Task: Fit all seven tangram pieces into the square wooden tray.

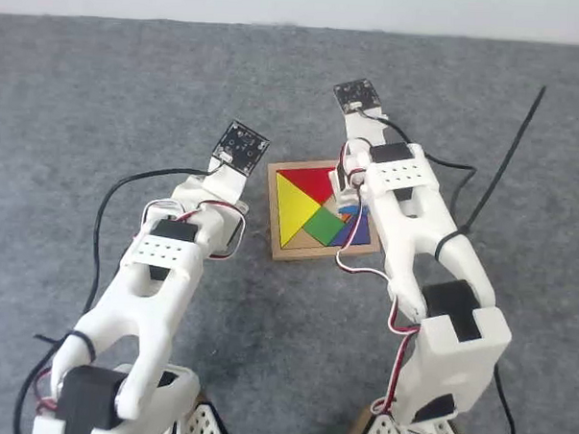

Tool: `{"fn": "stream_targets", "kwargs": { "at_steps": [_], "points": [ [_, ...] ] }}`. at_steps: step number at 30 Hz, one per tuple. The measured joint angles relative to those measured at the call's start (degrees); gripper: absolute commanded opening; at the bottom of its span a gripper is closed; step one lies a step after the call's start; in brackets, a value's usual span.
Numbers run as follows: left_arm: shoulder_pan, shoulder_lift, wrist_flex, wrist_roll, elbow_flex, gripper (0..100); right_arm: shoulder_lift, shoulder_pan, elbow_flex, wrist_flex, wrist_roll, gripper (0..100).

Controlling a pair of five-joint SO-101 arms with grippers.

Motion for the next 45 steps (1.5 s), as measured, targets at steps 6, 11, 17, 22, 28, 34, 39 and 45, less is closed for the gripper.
{"fn": "stream_targets", "kwargs": {
  "at_steps": [6, 11, 17, 22, 28, 34, 39, 45],
  "points": [
    [0.0, 0.0, 0.0, 0.0, 0.0, 1, 0.0, 0.0, 0.0, 0.0, -1.23, 0.7],
    [0.0, 0.0, 0.0, 0.0, 0.0, 1, 0.0, 1.05, 0.0, -0.26, -1.23, 0.7],
    [0.0, 0.0, 0.0, 0.0, 0.0, 1, 1.32, 4.22, 0.0, -1.41, -1.23, 0.7],
    [0.0, 0.0, 0.0, 0.0, 0.0, 1, 6.59, 4.13, -1.93, -1.41, 0.0, 0.7],
    [0.0, 0.0, 0.0, 0.0, 0.0, 1, 8.35, 2.55, -5.54, 3.16, 0.26, 0.7],
    [-0.09, 0.0, -1.85, 0.0, 1.76, 1, 8.35, 0.53, -5.89, 3.96, 0.44, 0.7],
    [0.0, -6.68, -7.38, 0.0, 8.62, 1, 8.35, 0.35, -5.89, 3.96, 0.44, 0.7],
    [0.0, -21.89, -18.64, 0.0, 23.03, 1, 6.07, 1.93, -5.89, 5.89, 0.44, 0.7]
  ]
}}
